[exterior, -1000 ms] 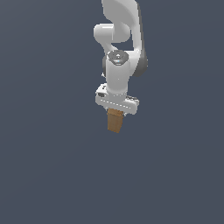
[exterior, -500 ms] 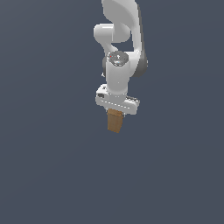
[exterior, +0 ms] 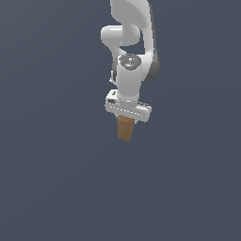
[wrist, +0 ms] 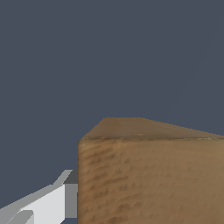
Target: Pick up the object and move it to a goal position.
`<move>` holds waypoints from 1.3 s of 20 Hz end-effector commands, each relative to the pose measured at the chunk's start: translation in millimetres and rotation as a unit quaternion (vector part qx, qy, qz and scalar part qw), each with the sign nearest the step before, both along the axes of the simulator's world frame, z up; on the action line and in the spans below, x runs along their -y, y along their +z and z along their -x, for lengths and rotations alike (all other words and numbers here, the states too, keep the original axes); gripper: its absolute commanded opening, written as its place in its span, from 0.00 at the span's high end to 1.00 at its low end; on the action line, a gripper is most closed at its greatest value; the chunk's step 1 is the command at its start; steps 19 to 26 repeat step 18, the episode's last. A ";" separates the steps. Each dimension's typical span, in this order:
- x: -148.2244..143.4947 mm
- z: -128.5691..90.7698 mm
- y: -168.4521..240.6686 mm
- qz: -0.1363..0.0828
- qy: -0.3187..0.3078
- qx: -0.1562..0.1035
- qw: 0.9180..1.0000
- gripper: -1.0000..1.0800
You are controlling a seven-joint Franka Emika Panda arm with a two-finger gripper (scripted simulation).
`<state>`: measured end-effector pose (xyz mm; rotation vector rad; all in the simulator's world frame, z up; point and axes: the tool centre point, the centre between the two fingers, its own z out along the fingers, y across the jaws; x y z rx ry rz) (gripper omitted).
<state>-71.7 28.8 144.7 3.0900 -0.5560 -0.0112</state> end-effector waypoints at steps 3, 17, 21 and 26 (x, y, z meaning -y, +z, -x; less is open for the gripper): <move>-20.2 11.9 12.2 0.000 0.001 0.004 1.000 1.00; -84.2 53.8 41.6 0.000 0.001 0.004 1.000 1.00; -84.6 53.9 41.7 0.000 0.001 0.004 1.000 1.00; -84.6 53.9 41.7 0.000 0.001 0.004 1.000 1.00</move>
